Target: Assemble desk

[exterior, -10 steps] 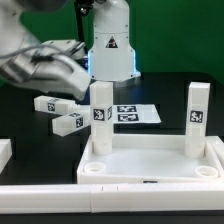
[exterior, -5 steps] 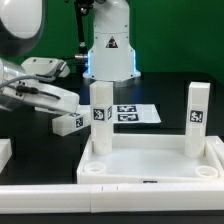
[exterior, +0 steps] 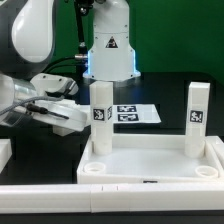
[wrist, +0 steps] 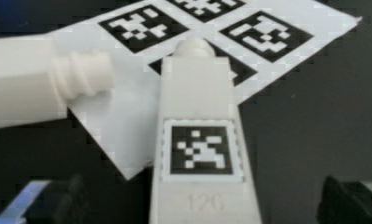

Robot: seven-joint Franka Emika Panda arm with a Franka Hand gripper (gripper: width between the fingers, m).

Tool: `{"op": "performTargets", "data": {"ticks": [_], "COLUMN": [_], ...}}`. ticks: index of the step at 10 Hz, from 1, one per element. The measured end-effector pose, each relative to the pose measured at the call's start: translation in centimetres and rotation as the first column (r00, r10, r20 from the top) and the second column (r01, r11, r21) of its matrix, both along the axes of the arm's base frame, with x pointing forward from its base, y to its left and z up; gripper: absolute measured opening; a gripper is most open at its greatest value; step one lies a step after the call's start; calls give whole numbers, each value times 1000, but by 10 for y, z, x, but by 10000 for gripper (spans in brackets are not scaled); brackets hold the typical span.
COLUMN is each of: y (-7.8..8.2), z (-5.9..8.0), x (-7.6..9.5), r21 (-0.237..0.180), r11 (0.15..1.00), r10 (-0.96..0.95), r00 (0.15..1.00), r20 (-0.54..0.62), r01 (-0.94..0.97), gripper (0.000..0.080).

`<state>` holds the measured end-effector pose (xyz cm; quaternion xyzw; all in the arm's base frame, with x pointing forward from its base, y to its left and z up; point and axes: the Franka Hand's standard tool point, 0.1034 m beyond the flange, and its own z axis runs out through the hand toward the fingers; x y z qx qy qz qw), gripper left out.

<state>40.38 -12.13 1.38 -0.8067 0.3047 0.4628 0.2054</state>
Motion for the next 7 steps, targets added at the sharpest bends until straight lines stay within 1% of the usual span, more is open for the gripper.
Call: {"op": "performTargets", "data": {"ticks": [1, 2, 3, 4, 5, 6, 7], "y": [0, 0, 0, 0, 0, -2, -4], "z": [0, 0, 0, 0, 0, 4, 22], "x": [0, 0, 0, 0, 0, 3, 12], "r21": [0, 0, 0, 0, 0, -2, -2], "r11": [1000, 1000, 1000, 1000, 1000, 1000, 1000], "r10": [0, 0, 0, 0, 0, 9, 29], "r00": [1000, 1000, 1000, 1000, 1000, 1000, 998], "r20": [0, 0, 0, 0, 0, 8, 48], "r01": [0, 0, 0, 0, 0, -9, -28], "gripper": [649, 553, 553, 351, 282, 282, 282]}}
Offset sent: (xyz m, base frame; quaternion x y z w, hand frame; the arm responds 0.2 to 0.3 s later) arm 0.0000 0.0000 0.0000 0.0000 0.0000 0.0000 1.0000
